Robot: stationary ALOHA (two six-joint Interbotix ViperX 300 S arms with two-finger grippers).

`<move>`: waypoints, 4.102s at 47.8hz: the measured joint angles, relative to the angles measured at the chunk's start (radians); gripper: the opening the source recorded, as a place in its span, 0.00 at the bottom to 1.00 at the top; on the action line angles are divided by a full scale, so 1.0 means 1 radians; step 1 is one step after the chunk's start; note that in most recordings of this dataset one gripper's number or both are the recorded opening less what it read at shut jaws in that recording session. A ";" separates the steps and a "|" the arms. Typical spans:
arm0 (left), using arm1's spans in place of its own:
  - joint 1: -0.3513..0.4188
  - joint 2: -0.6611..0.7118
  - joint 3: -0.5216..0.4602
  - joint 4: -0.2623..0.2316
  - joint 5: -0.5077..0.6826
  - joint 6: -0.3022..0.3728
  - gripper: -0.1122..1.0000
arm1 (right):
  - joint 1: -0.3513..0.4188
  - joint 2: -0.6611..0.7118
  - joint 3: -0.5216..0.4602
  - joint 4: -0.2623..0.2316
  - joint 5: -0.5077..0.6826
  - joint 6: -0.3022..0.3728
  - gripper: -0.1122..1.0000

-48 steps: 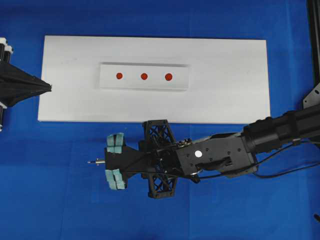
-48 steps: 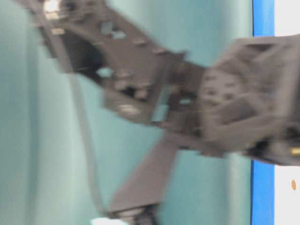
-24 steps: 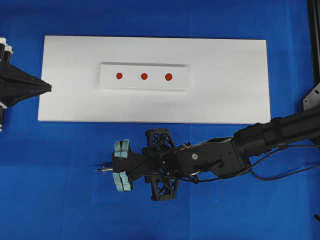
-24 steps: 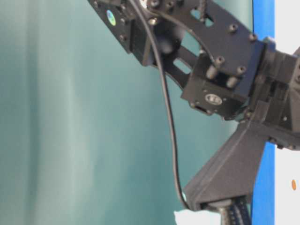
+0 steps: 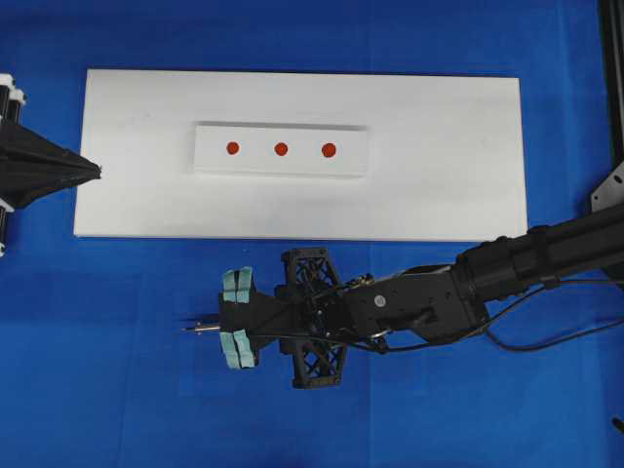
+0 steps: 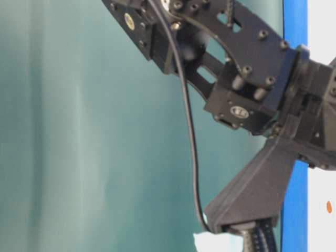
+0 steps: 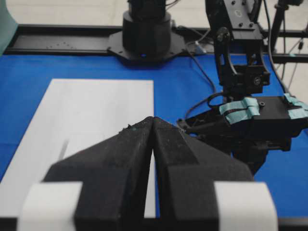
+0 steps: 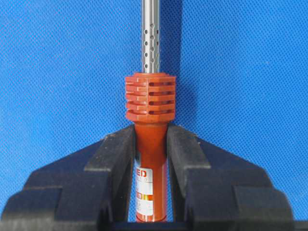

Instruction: Touch the tip of the soldering iron to the mark.

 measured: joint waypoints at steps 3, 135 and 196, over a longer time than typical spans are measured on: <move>0.000 0.002 0.000 0.000 0.002 0.000 0.10 | -0.002 0.000 0.000 -0.002 0.000 0.003 0.21; 0.000 -0.026 -0.002 0.000 0.014 -0.002 0.10 | -0.348 -1.039 0.526 -0.037 0.058 -0.166 0.90; 0.000 -0.029 -0.002 0.000 0.020 -0.002 0.10 | -0.364 -1.551 1.055 -0.029 -0.268 -0.158 0.87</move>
